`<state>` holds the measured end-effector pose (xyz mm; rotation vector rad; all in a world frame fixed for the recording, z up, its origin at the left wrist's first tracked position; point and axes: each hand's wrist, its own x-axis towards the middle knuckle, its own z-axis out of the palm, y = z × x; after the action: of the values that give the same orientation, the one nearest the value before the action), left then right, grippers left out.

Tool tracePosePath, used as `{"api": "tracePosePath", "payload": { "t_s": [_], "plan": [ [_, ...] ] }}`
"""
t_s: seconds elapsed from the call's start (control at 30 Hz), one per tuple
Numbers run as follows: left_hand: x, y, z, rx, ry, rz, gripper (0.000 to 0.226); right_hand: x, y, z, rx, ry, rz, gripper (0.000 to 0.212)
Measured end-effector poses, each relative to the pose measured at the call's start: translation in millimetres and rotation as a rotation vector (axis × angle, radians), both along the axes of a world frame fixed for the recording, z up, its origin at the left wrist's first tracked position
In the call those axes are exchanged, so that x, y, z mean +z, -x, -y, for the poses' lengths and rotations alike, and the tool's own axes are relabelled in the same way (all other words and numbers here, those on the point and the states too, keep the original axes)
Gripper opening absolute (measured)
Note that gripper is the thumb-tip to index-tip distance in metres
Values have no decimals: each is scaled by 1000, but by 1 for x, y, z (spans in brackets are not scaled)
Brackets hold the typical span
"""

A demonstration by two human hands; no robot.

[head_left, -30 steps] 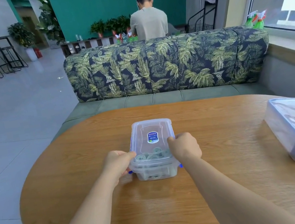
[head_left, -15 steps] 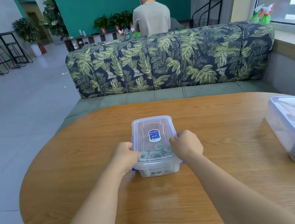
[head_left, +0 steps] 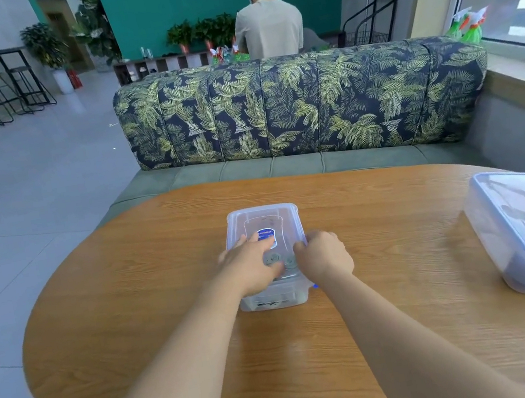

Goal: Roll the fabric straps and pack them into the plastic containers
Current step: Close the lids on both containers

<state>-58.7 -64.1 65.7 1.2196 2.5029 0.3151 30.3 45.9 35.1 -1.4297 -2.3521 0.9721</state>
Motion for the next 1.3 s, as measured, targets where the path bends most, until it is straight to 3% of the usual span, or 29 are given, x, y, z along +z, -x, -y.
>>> {"api": "tracePosePath", "payload": {
  "t_s": [0.2,0.3,0.43,0.6,0.7,0.8,0.97,1.03,1.17,1.23,1.3],
  "plan": [
    [-3,3,0,15,-9,60,63,0,-16,-8,-145,548,-300,34],
    [-2,1,0,22,-17,62,63,0,-18,-6,-156,630,-355,30],
    [-2,0,0,24,-23,55,62,2,-19,-7,-153,514,-388,31],
    [-3,-1,0,24,-14,42,62,10,-11,-4,-40,193,-138,35],
    [-4,-1,-1,18,-4,34,62,15,-7,-1,-14,97,-37,19],
    [-5,0,-2,18,-3,23,62,21,-5,2,-1,73,21,6],
    [-7,3,0,21,-43,3,62,31,-5,2,31,65,120,16],
    [-12,9,3,69,-157,17,61,34,-4,4,46,59,157,26],
    [-20,21,14,437,-448,192,66,37,-2,5,58,51,193,27],
    [-20,24,17,656,-511,495,72,39,-2,5,60,45,208,23],
    [-17,25,17,825,-559,817,61,40,-2,6,58,43,218,17]
  ]
}}
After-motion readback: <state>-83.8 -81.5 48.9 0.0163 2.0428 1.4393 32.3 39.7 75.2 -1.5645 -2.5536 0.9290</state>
